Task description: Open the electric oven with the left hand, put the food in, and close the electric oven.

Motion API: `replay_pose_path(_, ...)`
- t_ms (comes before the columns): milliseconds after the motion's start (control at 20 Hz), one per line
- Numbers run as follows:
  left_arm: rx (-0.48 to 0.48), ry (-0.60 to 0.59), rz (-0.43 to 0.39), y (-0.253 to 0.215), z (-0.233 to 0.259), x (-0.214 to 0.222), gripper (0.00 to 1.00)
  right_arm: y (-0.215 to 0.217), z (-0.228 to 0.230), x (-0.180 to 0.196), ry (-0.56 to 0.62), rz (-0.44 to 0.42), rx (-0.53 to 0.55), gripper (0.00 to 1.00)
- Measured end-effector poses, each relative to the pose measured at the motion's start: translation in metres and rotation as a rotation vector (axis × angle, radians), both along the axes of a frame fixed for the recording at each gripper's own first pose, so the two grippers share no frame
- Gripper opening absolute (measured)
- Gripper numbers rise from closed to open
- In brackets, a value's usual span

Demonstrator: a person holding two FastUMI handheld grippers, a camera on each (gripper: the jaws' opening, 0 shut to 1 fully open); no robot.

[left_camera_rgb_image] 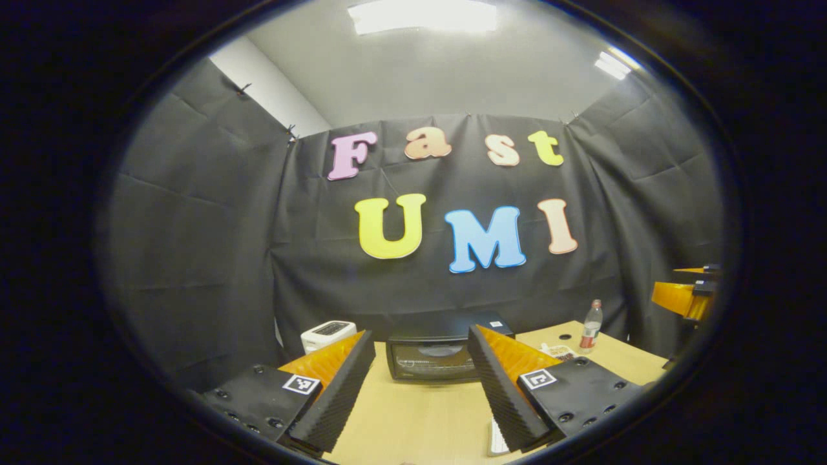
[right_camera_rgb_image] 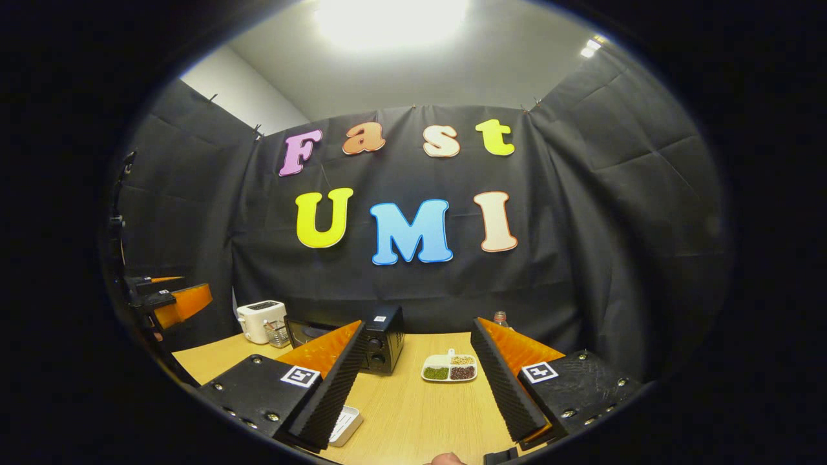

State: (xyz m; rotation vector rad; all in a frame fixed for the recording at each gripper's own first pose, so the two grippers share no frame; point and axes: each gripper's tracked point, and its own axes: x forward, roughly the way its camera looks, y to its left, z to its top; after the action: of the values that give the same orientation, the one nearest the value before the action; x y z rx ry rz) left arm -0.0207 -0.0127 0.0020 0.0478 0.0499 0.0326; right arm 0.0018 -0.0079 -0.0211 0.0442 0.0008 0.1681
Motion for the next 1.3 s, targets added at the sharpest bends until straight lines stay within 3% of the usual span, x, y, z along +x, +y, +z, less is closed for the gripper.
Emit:
replay_pose_path(250, 0.005, -0.027, 0.006, 0.029, 0.009, -0.008, 0.97, 0.021, 0.008, -0.007, -0.023, -0.012, -0.01, 0.98)
replay_pose_path(300, -0.003, -0.028, 0.0, 0.03, 0.01, -0.006, 1.0, 0.022, 0.011, -0.009, -0.03, -0.021, -0.008, 0.97)
replay_pose_path(650, -0.018, -0.037, -0.029, 0.03, 0.006, 0.0, 0.97, 0.017, 0.011, -0.014, -0.022, -0.081, -0.016, 0.98)
replay_pose_path(900, -0.039, -0.025, -0.047, 0.027, 0.001, 0.003, 1.0, 0.014, 0.012, -0.017, -0.023, -0.102, -0.026, 0.98)
replay_pose_path(950, -0.041, -0.021, -0.049, 0.027, -0.001, 0.003, 0.9, 0.014, 0.013, -0.017, -0.025, -0.101, -0.029, 0.98)
replay_pose_path(1000, -0.042, -0.019, -0.05, 0.027, -0.001, 0.003, 1.0, 0.014, 0.014, -0.018, -0.026, -0.103, -0.03, 0.98)
replay_pose_path(1300, -0.03, -0.022, -0.056, 0.027, 0.0, 0.005, 1.0, 0.02, 0.019, -0.016, -0.033, -0.094, -0.03, 0.98)
